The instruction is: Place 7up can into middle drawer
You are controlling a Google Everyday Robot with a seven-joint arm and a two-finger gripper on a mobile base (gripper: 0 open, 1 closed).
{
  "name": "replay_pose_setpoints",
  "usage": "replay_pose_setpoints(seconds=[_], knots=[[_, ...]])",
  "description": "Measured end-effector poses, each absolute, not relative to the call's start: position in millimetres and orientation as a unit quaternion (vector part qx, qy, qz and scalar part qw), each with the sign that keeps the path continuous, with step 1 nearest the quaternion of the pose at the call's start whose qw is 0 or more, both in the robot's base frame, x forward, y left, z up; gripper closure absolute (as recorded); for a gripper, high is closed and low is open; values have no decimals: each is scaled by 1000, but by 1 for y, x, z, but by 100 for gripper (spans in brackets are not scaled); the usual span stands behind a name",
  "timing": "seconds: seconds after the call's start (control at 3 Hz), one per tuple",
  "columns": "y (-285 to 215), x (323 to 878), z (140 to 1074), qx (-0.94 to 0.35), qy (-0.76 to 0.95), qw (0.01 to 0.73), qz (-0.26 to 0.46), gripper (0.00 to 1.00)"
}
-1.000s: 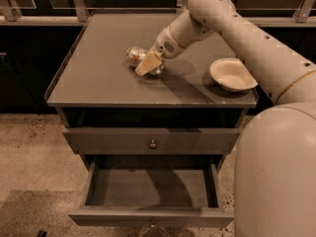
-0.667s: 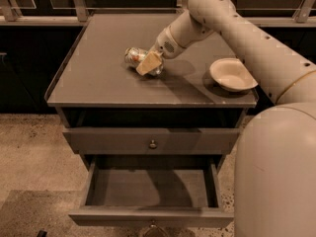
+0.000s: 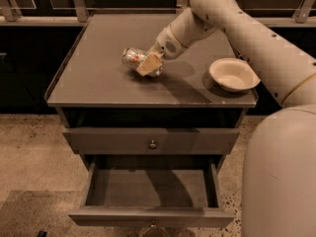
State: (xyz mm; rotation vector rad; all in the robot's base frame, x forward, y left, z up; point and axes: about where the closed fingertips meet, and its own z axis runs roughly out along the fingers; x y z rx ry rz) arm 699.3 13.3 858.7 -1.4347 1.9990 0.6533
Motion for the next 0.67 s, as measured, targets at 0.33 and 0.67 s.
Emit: replay_pose_setpoints(seconds=[0.33, 0.67], knots=[[2, 645, 896, -538, 743, 305, 256, 100], [-2, 583, 939, -506, 742, 351, 265, 100]])
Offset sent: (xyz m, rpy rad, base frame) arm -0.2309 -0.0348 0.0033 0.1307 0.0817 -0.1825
